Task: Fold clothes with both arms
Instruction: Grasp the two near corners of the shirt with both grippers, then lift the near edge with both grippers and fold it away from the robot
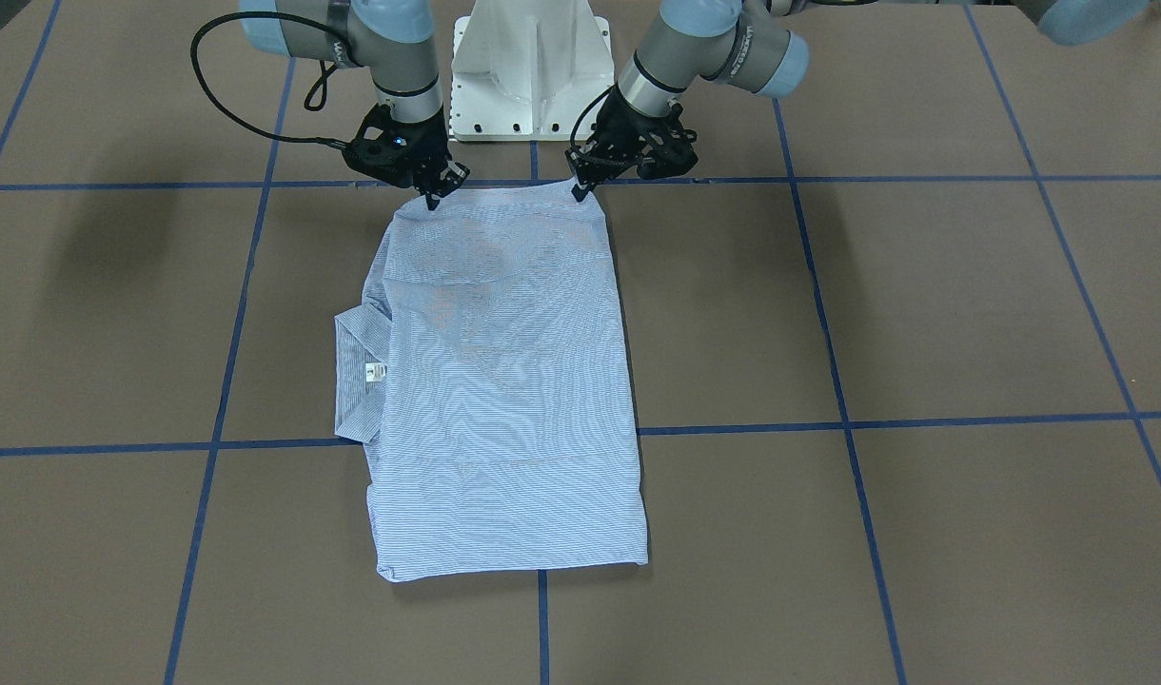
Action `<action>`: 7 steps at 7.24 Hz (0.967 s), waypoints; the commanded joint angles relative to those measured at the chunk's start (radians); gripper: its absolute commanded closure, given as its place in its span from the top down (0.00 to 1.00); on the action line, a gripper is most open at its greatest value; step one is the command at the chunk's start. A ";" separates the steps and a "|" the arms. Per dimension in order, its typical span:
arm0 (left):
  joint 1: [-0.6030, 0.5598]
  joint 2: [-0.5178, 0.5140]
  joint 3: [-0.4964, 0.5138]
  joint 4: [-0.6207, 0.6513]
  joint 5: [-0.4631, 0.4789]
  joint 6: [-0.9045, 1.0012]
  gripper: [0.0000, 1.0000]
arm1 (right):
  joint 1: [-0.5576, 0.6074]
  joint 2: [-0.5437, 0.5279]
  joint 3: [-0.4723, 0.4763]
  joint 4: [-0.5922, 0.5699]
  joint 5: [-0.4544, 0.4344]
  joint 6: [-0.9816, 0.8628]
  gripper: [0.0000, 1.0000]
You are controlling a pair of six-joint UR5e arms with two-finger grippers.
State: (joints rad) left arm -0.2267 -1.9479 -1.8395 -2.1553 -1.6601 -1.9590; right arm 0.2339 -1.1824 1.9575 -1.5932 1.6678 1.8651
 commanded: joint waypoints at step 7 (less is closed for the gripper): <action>0.026 0.010 -0.290 0.322 -0.151 -0.001 0.00 | 0.022 -0.034 0.216 -0.014 0.290 -0.007 0.00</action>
State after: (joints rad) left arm -0.2106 -1.9358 -2.0944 -1.9031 -1.7655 -1.9602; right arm 0.2520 -1.2088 2.1413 -1.6068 1.8729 1.8576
